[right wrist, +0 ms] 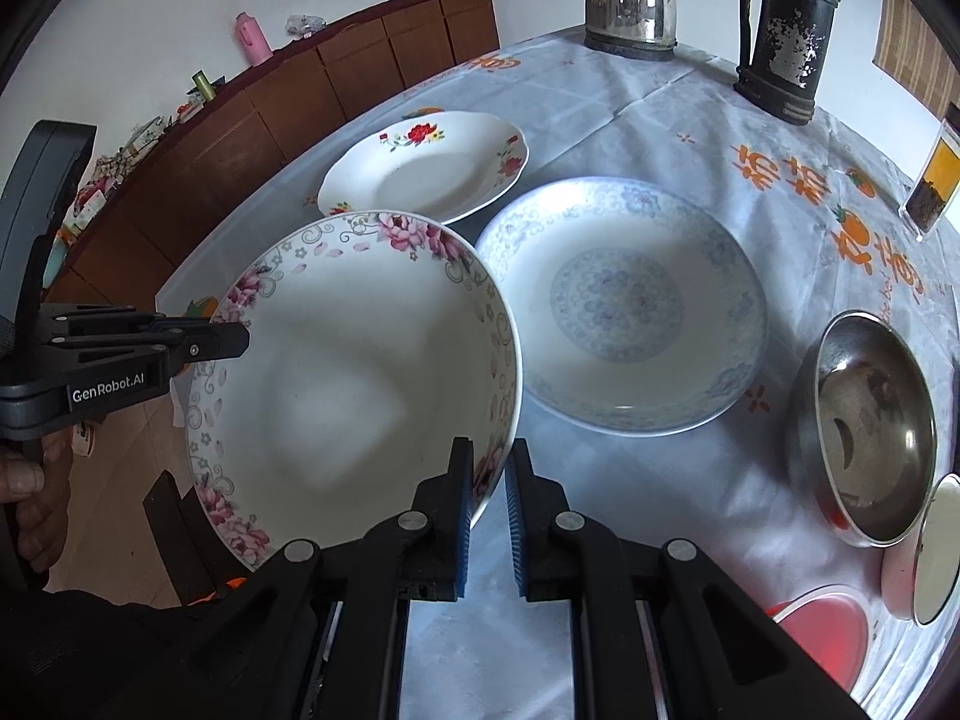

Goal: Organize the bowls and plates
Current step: 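Lift the pink-floral plate with both grippers and carry it over the blue-patterned plate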

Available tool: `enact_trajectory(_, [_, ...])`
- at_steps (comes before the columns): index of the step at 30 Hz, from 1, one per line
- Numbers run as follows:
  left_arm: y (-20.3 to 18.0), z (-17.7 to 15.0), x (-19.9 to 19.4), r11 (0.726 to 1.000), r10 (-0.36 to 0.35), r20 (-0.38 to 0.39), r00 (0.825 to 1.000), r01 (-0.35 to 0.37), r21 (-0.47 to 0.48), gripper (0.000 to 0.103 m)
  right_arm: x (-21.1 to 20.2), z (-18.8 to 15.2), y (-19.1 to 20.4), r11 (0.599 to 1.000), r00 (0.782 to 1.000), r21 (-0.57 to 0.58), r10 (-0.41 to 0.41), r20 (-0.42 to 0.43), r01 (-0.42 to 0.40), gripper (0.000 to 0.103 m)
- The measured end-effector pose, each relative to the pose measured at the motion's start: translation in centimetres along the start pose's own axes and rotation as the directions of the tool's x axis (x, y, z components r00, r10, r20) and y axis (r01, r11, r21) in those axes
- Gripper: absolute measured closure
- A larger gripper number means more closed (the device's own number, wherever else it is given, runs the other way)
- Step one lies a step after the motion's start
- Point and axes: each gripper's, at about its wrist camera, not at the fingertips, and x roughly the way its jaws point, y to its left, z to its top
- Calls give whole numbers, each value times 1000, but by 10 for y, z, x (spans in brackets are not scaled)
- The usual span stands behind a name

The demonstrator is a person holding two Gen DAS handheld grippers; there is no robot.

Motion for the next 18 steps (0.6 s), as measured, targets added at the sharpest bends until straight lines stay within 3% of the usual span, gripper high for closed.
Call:
enact_trajectory(10, [-20,5,-18,999,40,34,999,-41,13,94,-17,3,-15,1000,999,-5,16,34,-16,91])
enact_trajectory(18, [-33,22,-20,998,18,53,998,-20,56,94,-27,9,-27,1000,998,30,-10,60,8,91])
